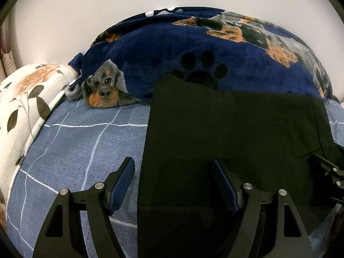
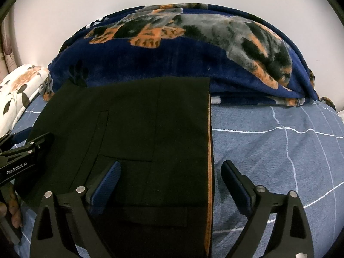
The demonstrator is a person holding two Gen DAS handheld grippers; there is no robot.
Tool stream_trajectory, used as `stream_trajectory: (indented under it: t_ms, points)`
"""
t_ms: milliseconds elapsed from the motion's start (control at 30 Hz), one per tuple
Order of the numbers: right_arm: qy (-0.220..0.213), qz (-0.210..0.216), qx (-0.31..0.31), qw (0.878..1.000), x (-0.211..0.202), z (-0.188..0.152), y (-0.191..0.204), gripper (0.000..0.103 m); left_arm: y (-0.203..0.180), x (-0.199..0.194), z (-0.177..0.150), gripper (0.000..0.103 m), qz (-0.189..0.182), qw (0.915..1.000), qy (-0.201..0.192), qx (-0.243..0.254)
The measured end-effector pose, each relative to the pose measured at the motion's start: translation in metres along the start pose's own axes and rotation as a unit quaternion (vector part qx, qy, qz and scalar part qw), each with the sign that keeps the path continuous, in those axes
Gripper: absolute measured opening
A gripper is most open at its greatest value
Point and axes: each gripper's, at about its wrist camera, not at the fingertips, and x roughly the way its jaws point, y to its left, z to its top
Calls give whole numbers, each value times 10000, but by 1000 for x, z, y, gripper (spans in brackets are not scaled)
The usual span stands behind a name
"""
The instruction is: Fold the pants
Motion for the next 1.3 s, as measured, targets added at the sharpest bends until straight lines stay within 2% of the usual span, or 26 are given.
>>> stream_trajectory:
  t_ms: [1300]
  points:
    - [27, 11, -26, 10000, 3, 0, -2, 99, 0, 0, -1, 76, 4, 10000, -8, 8]
